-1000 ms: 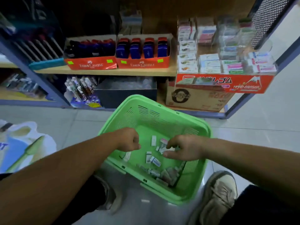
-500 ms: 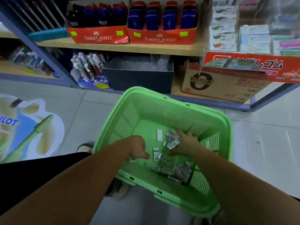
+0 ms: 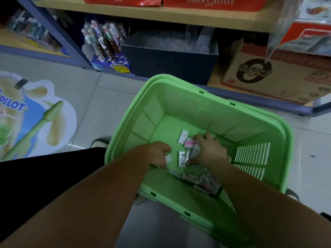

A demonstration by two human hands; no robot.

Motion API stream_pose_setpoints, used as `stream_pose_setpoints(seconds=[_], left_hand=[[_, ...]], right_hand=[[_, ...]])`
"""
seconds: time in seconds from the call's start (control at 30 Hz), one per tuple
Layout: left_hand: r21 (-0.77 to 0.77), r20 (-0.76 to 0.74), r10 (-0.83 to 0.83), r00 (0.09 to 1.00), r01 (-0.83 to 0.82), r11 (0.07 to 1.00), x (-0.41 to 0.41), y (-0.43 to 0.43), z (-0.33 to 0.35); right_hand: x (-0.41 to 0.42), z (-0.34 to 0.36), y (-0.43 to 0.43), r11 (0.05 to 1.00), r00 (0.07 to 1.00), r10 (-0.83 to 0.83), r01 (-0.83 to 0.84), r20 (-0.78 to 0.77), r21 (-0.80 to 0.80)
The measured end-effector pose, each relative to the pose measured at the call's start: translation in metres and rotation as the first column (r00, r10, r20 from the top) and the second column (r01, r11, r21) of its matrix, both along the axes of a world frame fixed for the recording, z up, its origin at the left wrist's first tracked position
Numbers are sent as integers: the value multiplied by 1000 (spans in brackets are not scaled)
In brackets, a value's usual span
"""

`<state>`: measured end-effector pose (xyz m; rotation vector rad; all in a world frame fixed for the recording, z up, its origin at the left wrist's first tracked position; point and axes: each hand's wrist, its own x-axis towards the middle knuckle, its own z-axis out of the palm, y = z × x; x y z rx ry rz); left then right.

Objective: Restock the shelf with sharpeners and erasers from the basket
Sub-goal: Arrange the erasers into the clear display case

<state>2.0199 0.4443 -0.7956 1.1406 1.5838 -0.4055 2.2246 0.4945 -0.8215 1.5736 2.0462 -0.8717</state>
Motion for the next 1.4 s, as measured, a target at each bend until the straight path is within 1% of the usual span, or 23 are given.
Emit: stream_pose_setpoints(seconds=[0.1, 0.17, 0.23, 0.3, 0.33, 0.4, 0.43, 0.47, 0.5, 0.57, 0.63, 0.77, 0.87, 0.93, 1.0, 1.07, 1.2, 1.27, 1.3, 1.4], left_hand=[[63, 77, 187, 979, -192, 979, 1, 2, -5], [94, 147, 264, 953, -279, 956, 2, 4, -6], [166, 164, 271, 948, -298, 940, 3, 7, -9], [255, 152, 275, 949, -306, 917, 5, 12, -13], [303, 125, 249, 960, -276, 912, 6, 14, -15], [349, -16, 128, 992, -115, 930, 10, 14, -17], [327, -93, 65, 994, -31, 944, 11, 13, -19], [284, -142, 27, 989, 15, 959, 12, 11, -20], [237, -160, 22, 987, 17, 971, 12, 9, -22], [199, -138, 48, 989, -20, 980, 12, 6, -25], [202, -97, 54, 994, -33, 979, 12, 5, -28], [219, -81, -14, 997, 31, 975, 17, 5, -32], [284, -133, -48, 990, 84, 955, 23, 7, -37], [361, -225, -93, 970, 172, 917, 29, 11, -40], [421, -264, -138, 955, 243, 874, 38, 15, -44], [448, -256, -160, 953, 264, 854, 51, 21, -45], [443, -290, -223, 931, 337, 831, 72, 32, -48], [478, -236, -206, 950, 298, 826, 75, 33, -50], [488, -204, -206, 957, 281, 826, 74, 34, -50], [496, -184, -178, 967, 247, 832, 64, 34, -52]], right_hand=[[2, -2, 1, 994, 987, -106, 101, -124, -46], [4, -2, 5, 986, 972, -160, 150, -170, -71], [6, -5, 9, 980, 960, -200, 192, -195, -60], [8, -10, 12, 977, 958, -214, 215, -190, -15], [9, -11, 13, 977, 961, -209, 212, -184, -2], [8, -13, 13, 986, 973, -168, 168, -158, -14], [7, -13, 11, 990, 981, -137, 133, -137, -35], [5, -14, 9, 995, 989, -97, 93, -111, -45], [2, -16, 6, 998, 995, -58, 56, -82, -33], [-6, -20, 0, 999, 999, -24, 26, -43, 39], [-11, -21, -2, 996, 997, -51, 56, -65, 71], [-1, -19, 14, 984, 969, -179, 177, -169, -26], [9, -20, 22, 960, 929, -279, 265, -242, -91], [14, -18, 24, 900, 852, -436, 403, -290, -167], [16, -10, 24, 783, 709, -622, 554, -332, -282], [18, -2, 24, 680, 578, -733, 632, -359, -372], [21, 12, 20, 498, 356, -864, 700, -355, -511], [23, 18, 19, 406, 258, -911, 697, -321, -591], [24, 20, 19, 370, 224, -927, 686, -301, -627], [26, 22, 16, 303, 195, -953, 653, -232, -695]])
